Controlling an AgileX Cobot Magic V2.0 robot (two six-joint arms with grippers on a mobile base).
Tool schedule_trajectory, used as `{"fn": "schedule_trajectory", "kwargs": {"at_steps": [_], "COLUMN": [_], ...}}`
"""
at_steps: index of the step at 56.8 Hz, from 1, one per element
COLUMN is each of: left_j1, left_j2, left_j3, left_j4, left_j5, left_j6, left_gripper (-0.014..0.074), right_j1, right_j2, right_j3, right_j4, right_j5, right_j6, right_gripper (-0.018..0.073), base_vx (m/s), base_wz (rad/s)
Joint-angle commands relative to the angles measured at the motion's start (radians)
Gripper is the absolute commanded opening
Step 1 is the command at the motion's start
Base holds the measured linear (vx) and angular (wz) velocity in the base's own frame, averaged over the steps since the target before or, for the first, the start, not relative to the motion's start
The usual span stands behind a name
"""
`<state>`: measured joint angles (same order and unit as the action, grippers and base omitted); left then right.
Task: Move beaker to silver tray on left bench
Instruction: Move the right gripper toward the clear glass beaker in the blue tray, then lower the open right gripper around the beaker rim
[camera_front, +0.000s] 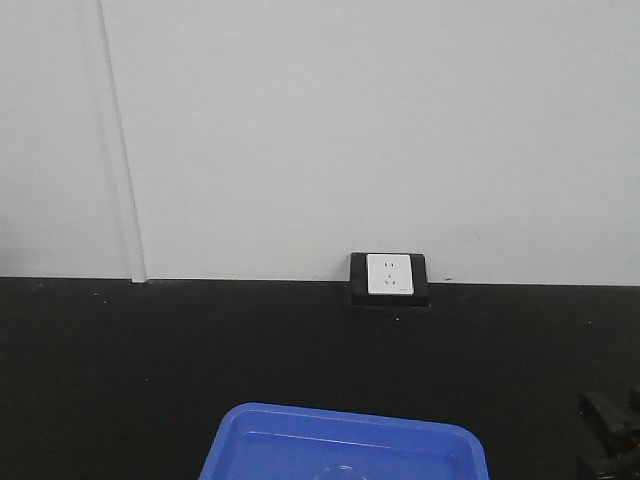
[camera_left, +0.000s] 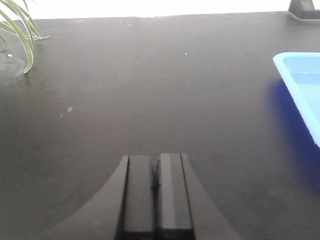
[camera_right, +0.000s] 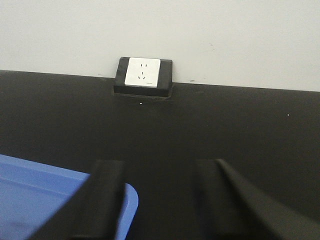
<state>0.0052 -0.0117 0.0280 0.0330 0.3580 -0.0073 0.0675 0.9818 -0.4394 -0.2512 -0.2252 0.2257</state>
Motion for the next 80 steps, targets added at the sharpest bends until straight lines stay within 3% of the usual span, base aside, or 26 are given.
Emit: {"fn": "schedule_trajectory", "kwargs": {"at_steps": [1,6,17,31,41,50,58,68,80], "left_j1": [-0.006,-0.006,-0.006,-0.006,-0.006,-0.006,-0.006,-0.006,-0.006], "left_j2": [-0.016,-0.016,-0.016,-0.016,-0.016,-0.016,-0.016,-0.016,-0.016], "left_j3": [0.028,0.028,0.028,0.028,0.028,0.028,0.028,0.028,0.028], "left_j4": [-0.002,-0.002,-0.002,-0.002,-0.002,-0.002,-0.002,-0.002,-0.002], "left_j5": [-0.078,-0.078,-0.078,-0.078,-0.078,-0.078,-0.078,-0.078,-0.078], "left_j6": [-0.003,-0.003,-0.003,-0.003,-0.003,-0.003,-0.003,-0.003,-0.003], "left_gripper": [0.0001,0.0001,0.0001,0.0001,0.0001,0.0001,0.0001,0.0001,0.0001], "right_j1": [-0.004,-0.004,0.000,0.000,0.000,0.000,0.000,0.000,0.017], "right_j2": [-0.009,-0.009,0.012,0.186,0.358,0.508,0.650,0.777,0.864], "right_j3": [-0.033,-0.033,-0.033,-0.033,-0.033,-0.033,-0.036,-0.039,-0.113], "right_j4": [-0.005,-0.005,-0.056,-0.569,-0.755,-0.766,-0.751,-0.641,-0.645], "right_j5": [-0.117,-0.155,-0.307,-0.536,-0.681,-0.785,-0.846,-0.942,-0.961], "right_j6": [-0.004,-0.004,0.132,0.400,0.453,0.432,0.334,0.217,0.225], "right_gripper": [0.0622,0.0724,0.0720,0.0664,0.0607,0.0582,0.0582,0.0582,0.0582], "base_vx": [0.00,0.00,0.00,0.00,0.00,0.00,0.00,0.00,0.00], "base_wz": [0.00,0.00,0.00,0.00,0.00,0.00,0.00,0.00,0.00]}}
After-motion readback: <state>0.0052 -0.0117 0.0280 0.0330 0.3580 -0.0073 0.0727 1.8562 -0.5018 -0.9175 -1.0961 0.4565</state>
